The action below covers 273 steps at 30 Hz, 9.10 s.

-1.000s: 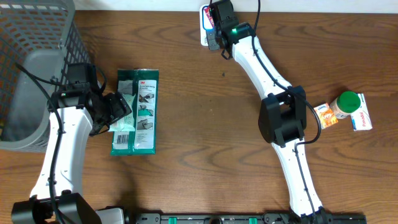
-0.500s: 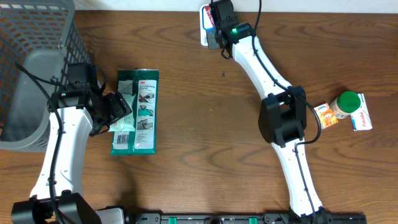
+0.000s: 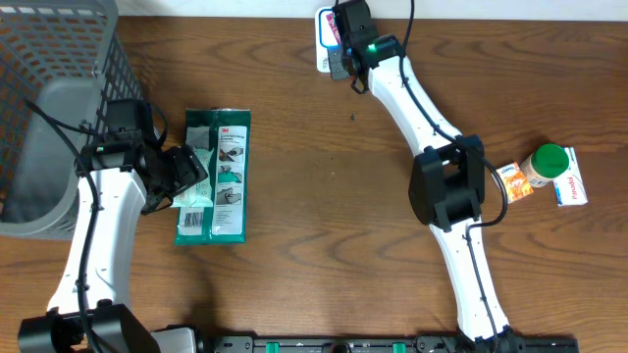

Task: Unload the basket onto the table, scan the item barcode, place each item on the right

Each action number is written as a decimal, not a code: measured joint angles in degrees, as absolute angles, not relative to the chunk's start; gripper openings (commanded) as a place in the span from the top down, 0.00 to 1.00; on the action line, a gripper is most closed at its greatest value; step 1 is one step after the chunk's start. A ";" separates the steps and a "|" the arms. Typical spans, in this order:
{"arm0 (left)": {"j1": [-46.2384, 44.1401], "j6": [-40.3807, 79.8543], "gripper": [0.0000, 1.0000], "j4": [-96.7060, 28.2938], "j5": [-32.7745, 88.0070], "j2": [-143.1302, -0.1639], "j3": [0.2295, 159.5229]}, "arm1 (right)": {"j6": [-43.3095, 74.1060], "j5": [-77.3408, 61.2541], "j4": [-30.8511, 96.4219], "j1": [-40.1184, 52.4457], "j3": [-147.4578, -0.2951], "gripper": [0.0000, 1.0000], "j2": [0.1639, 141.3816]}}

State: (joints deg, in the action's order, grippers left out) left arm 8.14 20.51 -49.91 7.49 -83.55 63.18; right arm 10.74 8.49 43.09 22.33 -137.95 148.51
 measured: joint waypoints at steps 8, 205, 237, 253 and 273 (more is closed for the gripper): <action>8.14 20.51 0.16 -49.91 7.49 -83.53 63.18 | 10.68 8.16 44.60 21.91 -137.97 0.99 148.18; -2.33 20.80 0.53 -42.11 7.84 -99.63 59.64 | 7.14 -13.15 37.67 13.96 -61.08 0.01 101.21; -12.60 22.72 0.53 -39.40 16.05 -99.66 59.64 | 10.37 -37.78 29.50 23.57 -61.12 0.36 101.21; -12.60 22.46 0.57 -36.67 6.20 -99.63 59.61 | 25.78 -31.59 12.71 33.74 -61.17 0.43 101.58; -12.60 22.09 0.61 -36.58 4.91 -99.63 59.18 | 30.24 -30.26 6.42 36.64 -61.25 0.44 110.13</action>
